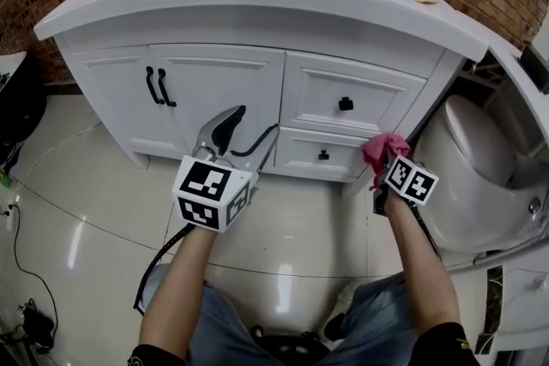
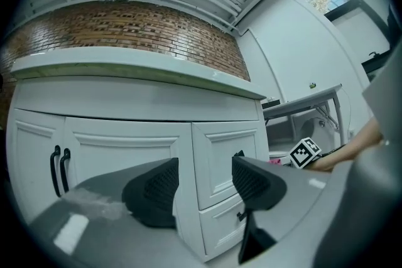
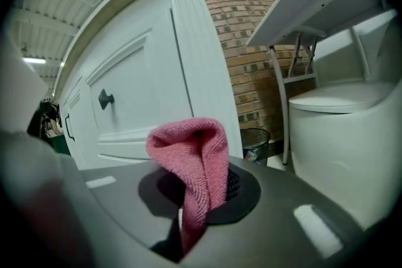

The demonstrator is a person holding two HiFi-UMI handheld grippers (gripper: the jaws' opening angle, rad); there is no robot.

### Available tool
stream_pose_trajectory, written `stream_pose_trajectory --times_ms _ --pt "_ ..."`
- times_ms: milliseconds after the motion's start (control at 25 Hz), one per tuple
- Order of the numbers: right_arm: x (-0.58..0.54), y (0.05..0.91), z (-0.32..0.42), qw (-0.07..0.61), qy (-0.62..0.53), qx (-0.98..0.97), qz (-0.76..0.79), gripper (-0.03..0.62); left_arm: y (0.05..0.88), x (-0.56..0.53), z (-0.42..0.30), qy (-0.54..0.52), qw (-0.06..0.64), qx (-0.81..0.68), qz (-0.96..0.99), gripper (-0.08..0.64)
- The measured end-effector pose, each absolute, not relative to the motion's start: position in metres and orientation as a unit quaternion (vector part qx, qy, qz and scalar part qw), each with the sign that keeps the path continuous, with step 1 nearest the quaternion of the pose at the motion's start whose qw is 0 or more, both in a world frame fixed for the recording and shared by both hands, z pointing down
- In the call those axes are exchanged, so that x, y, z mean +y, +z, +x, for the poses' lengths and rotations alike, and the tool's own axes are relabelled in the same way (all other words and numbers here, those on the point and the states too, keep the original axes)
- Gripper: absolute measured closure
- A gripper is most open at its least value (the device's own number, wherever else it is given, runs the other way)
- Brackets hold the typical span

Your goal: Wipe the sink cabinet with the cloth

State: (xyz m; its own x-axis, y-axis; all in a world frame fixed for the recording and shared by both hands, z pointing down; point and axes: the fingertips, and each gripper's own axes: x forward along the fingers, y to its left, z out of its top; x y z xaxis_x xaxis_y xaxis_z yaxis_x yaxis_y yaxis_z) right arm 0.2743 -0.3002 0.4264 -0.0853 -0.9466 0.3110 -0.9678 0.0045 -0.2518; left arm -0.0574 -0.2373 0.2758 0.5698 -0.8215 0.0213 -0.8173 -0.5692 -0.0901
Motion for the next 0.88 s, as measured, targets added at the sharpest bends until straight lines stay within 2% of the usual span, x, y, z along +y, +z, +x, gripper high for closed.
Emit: stream_pose_trajectory --times_ms 160,480,640,760,880 --pt "-0.298 0.435 0.255 0.055 0.189 -0.730 0.654 0.552 0.275 -0.237 -0.061 -0.028 0.033 0.468 -0.882 0.291" --pt "-0.307 0.444 0.082 0.081 0.170 -0.853 0.486 0.552 0.282 -0.240 -0.060 -0.039 0.029 0.471 -0.881 0.291" --pt "-0.310 0.444 0.016 0.068 0.191 -0.882 0.426 0.554 0.283 -0.239 -0.061 -0.044 0.033 0.471 -0.881 0.291" --pt "-0.314 0.444 -0.001 0.074 0.182 -0.884 0.424 0.554 0.288 -0.243 -0.066 -0.050 0.035 0.473 -0.879 0.291" --pt "-0.319 0.451 0.021 0.085 0.183 -0.860 0.469 0.555 0.295 -0.248 -0.068 -0.057 0.031 0.474 -0.878 0.291"
